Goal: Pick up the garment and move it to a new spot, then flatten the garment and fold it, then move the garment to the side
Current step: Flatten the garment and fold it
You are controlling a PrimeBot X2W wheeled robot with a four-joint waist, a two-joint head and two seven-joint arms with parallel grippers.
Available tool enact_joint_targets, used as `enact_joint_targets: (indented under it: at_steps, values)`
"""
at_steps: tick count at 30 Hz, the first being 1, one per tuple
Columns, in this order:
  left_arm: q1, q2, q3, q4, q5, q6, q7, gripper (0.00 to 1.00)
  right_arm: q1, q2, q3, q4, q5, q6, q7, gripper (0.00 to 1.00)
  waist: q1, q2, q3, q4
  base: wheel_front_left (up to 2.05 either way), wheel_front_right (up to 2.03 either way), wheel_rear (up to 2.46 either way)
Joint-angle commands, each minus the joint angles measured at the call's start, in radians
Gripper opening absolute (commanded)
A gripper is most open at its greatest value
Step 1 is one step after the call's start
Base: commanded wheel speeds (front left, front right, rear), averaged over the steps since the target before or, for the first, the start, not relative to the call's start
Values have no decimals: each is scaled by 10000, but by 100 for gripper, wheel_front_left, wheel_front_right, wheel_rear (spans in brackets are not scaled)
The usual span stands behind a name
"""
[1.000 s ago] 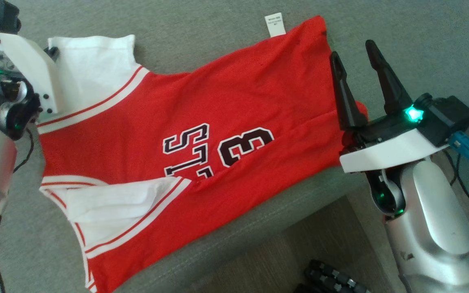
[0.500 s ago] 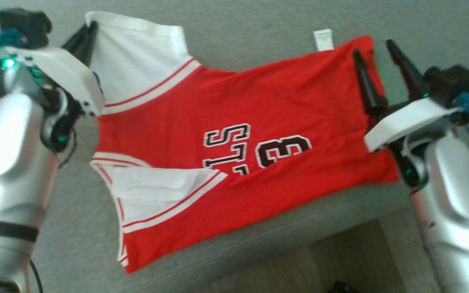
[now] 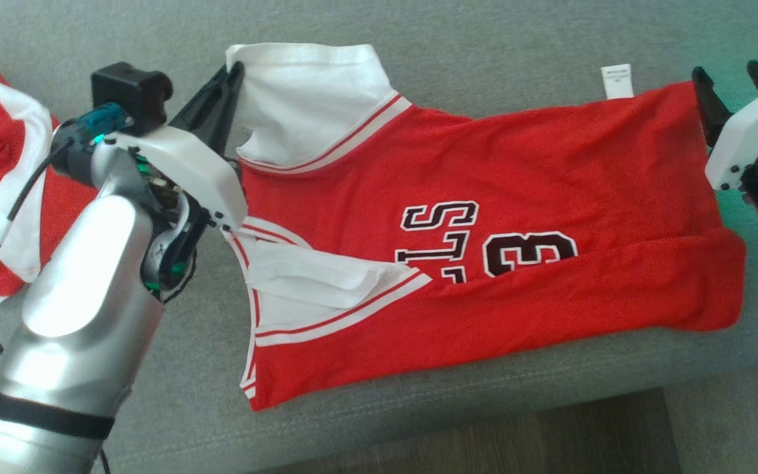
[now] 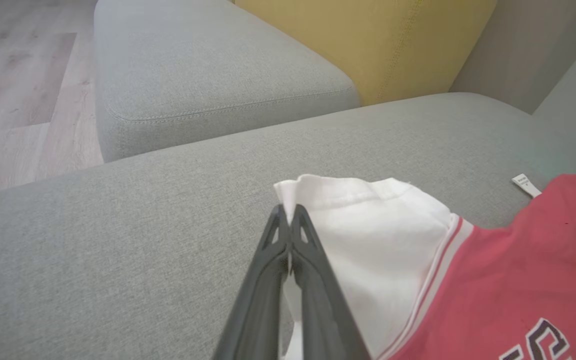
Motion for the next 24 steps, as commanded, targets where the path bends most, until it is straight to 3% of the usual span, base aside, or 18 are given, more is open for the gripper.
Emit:
enact_joint_targets:
  at_steps: [1, 8, 24]
  values:
    - [-258, 295, 299, -385, 91, 68, -111, 0, -280, -104, 27, -50, -74, -4, 110, 100, -1, 0, 147, 118, 0, 0, 0]
    - [-356, 273, 177, -554, 120, 92, -62, 0, -878, -121, 246, 1011, -411, -4, 486, 100, -1, 0, 409, 177, 0, 0, 0]
    - [-629, 340, 55, -653, 91, 117, 30, 0, -1580, -415, 1284, 2279, -1048, -4, -160, 100, -1, 0, 772, 258, 0, 0, 0]
